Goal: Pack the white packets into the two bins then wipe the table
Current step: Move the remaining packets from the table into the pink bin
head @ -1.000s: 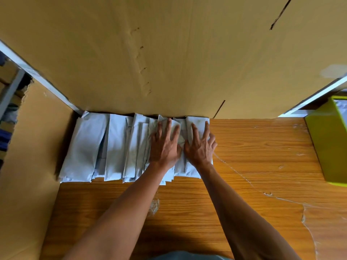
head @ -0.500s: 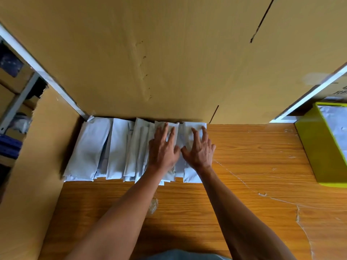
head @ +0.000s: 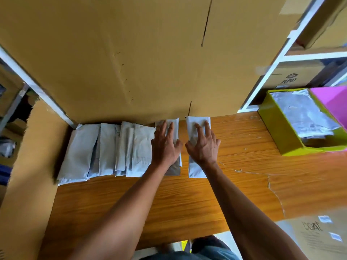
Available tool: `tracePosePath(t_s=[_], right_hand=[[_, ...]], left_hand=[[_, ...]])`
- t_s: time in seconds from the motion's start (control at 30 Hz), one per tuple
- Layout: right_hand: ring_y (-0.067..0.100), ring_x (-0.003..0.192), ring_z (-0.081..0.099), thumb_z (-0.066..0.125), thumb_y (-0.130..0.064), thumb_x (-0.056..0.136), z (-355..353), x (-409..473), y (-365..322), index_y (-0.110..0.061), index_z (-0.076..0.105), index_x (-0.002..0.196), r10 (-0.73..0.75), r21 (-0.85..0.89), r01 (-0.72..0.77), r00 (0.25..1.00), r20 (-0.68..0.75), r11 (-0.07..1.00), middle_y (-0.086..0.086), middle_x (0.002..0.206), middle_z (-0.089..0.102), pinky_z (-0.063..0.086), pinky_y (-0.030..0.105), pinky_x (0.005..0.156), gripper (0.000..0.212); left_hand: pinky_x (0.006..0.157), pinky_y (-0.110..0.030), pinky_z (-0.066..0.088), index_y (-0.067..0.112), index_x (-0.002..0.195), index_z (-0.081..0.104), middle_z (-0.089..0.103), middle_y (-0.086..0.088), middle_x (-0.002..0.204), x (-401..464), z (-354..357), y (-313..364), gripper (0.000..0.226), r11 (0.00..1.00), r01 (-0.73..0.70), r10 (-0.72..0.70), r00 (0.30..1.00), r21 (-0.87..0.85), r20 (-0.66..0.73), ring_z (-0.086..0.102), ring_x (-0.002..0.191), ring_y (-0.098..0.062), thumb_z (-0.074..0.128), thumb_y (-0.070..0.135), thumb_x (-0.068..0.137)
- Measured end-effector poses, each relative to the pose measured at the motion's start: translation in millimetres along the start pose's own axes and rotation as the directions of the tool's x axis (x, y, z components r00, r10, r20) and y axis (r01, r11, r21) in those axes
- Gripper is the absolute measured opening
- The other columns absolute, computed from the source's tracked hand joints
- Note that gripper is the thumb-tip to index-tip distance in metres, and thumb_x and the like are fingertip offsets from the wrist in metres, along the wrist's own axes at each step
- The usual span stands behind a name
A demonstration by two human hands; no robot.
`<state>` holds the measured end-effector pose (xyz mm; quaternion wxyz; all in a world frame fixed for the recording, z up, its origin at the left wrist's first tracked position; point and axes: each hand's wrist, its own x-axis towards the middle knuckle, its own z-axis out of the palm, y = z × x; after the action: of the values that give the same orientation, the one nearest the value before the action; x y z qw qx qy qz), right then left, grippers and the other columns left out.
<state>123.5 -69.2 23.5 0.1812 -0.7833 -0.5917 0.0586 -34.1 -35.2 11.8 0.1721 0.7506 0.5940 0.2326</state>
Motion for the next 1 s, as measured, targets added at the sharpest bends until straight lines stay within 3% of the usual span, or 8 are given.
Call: tracePosePath(t_s=[0.17,0.37,0.47,0.6,1.0], right_hand=[[0.038,0.143,0.039,0.068,-0.052,0.082,-26.3,-41.0,61.0,-0.030,0.041,0.155,0.117,-0.036,-0.118,0.993,-0.027,0.992,0.009,0.170,0.027,0.039,0.054,0.099,0.081],[0.038,0.141,0.037,0.055,-0.054,0.075,-57.0,-94.7,140.8,-0.028,0.045,0.151,0.233,-0.037,-0.236,0.971,-0.055,0.971,0.010,0.166,0.031,0.041,0.055,0.097,0.081],[0.037,0.141,0.037,0.062,-0.051,0.078,-74.0,-116.5,177.7,-0.027,0.045,0.150,0.282,-0.032,-0.286,0.956,-0.080,0.958,0.009,0.166,0.032,0.040,0.055,0.097,0.078],[0.036,0.143,0.034,0.064,-0.052,0.078,-99.5,-147.2,235.9,-0.029,0.043,0.150,0.337,-0.026,-0.341,0.936,-0.098,0.940,0.005,0.166,0.030,0.040,0.054,0.097,0.078],[0.036,0.134,0.042,0.072,-0.049,0.080,-171.6,-275.2,420.2,-0.027,0.046,0.147,0.570,0.020,-0.578,0.797,-0.200,0.816,0.005,0.159,0.037,0.041,0.056,0.098,0.075]], left_hand=[[0.113,-0.057,0.045,0.018,0.163,0.039,0.023,-0.005,0.174,-25.5,34.8,46.5,0.077,0.993,-0.122,0.122,0.987,-0.010,0.100,0.020,0.159,-0.028,0.062,0.042,0.094],[0.118,-0.061,0.037,0.022,0.165,0.032,0.018,-0.002,0.175,-72.6,67.9,115.6,0.074,0.981,-0.193,0.191,0.955,-0.014,0.226,0.015,0.159,-0.028,0.059,0.042,0.098],[0.118,-0.058,0.036,0.022,0.165,0.032,0.016,0.001,0.176,-94.3,83.7,153.6,0.074,0.971,-0.239,0.234,0.930,-0.017,0.285,0.011,0.160,-0.023,0.060,0.041,0.099],[0.112,-0.054,0.044,0.018,0.162,0.037,0.022,-0.002,0.174,-122.1,115.6,207.9,0.074,0.942,-0.334,0.329,0.888,-0.042,0.321,0.017,0.159,-0.024,0.062,0.038,0.095],[0.115,-0.049,0.042,0.012,0.153,0.053,0.038,-0.006,0.167,-212.4,227.1,383.0,0.072,0.831,-0.534,0.549,0.740,-0.158,0.389,0.034,0.153,-0.029,0.067,0.037,0.087]])
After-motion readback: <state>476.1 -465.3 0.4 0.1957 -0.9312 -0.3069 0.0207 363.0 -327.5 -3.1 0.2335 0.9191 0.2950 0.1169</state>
